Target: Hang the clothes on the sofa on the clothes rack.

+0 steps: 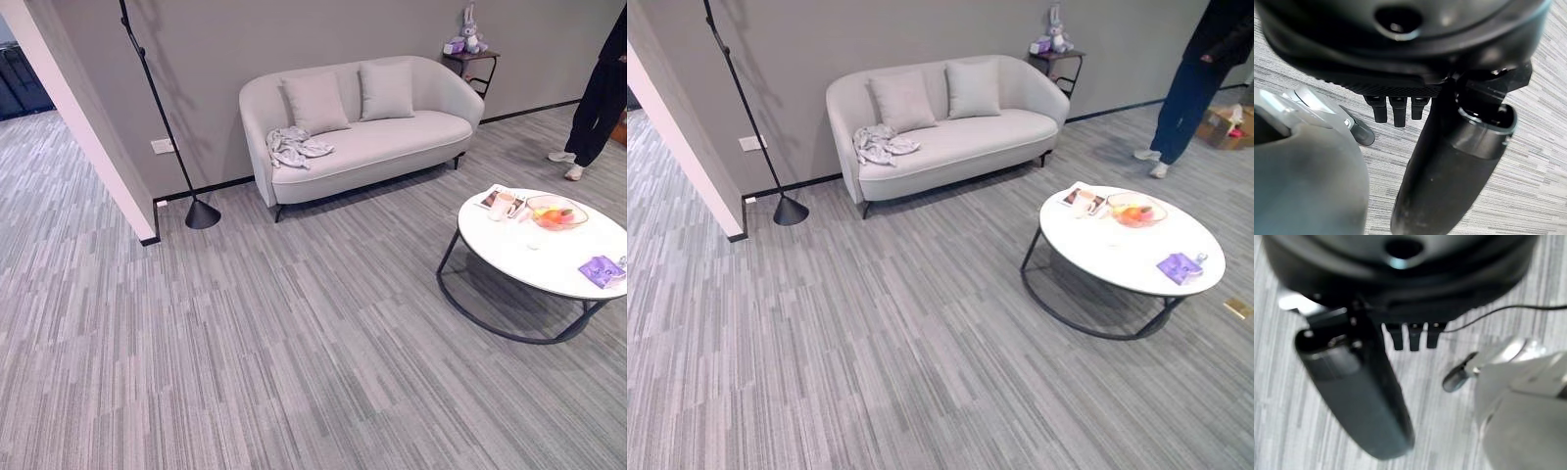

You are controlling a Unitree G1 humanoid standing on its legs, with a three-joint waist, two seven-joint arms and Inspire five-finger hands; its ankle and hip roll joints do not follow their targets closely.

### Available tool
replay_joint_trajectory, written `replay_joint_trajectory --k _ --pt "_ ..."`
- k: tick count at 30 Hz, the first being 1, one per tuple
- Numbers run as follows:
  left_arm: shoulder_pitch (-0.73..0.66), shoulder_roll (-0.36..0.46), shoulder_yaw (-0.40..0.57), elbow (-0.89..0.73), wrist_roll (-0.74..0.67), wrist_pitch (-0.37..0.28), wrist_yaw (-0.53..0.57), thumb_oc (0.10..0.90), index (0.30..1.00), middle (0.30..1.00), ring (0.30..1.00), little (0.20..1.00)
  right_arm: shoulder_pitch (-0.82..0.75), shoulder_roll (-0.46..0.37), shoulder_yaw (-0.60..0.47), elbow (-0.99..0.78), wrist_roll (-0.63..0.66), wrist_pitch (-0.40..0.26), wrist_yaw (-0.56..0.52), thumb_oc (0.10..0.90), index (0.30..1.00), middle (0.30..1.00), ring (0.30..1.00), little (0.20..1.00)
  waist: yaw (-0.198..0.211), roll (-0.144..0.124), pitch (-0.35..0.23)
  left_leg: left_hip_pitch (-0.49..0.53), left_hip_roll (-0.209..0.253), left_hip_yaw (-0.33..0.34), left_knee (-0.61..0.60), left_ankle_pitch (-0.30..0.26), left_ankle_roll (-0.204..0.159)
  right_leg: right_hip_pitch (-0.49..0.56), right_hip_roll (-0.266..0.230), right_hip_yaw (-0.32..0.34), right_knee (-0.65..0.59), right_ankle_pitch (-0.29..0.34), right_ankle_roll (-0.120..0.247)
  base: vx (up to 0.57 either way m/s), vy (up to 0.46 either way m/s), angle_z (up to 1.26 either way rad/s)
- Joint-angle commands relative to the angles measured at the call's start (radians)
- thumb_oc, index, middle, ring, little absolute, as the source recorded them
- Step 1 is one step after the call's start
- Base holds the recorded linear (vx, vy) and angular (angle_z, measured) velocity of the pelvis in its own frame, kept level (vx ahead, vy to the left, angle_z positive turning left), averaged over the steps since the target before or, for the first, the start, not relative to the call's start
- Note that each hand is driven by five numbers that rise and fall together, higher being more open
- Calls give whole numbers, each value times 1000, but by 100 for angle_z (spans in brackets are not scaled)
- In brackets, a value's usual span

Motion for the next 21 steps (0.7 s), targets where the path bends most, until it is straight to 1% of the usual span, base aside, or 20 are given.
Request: replay_joint_trajectory --k 1,8,16,17,18,19,21 --pt "-64 -17 2 72 41 -50 -17 800 900 900 900 900 -20 -29 -11 58 -27 -12 12 800 900 900 900 900 1 -7 -35 5 -7 -35 1 -65 -18 -35 -40 -57 12 -39 86 9 48 2" --pt "-67 -24 -25 62 53 -58 -25 800 900 900 900 900 -20 -59 -16 82 -59 -10 17 800 900 900 900 900 -1 1 -35 5 -15 -41 1 -71 -13 -32 -51 -67 12 -35 91 10 50 3" --pt "-50 -33 -48 52 67 -68 -21 800 900 900 900 900 -32 -82 -28 112 -66 -11 25 800 900 900 900 900 -6 9 -35 12 -25 -38 1 -80 -4 -26 -62 -68 12 -32 96 16 58 1" --pt "-43 -28 -54 49 62 -69 -12 800 900 900 900 900 -48 -69 -11 88 -29 -44 8 800 900 900 900 900 -7 7 -34 11 -25 -37 1 -79 -4 -28 -64 -65 12 -27 97 -10 49 0" --pt "-46 -26 -45 53 70 -62 -5 800 900 900 900 900 -50 -46 -14 65 -9 -24 23 800 900 900 900 900 -12 2 -31 8 -26 -34 1 -80 -2 -31 -65 -60 12 -24 97 0 0 0" --pt "-49 -24 -40 55 66 -65 -4 800 900 900 900 900 -44 -23 -1 52 -9 -13 36 800 900 900 900 900 -19 -11 -27 4 -28 -27 1 -81 1 -37 -64 -50 16 -21 97 0 0 0" --pt "-51 -16 -35 56 66 -67 -5 800 900 900 900 900 -32 -17 3 53 -13 -6 43 800 900 900 900 900 -21 -17 -24 3 -28 -25 1 -82 3 -43 -65 -46 25 -22 97 -16 7 -7"
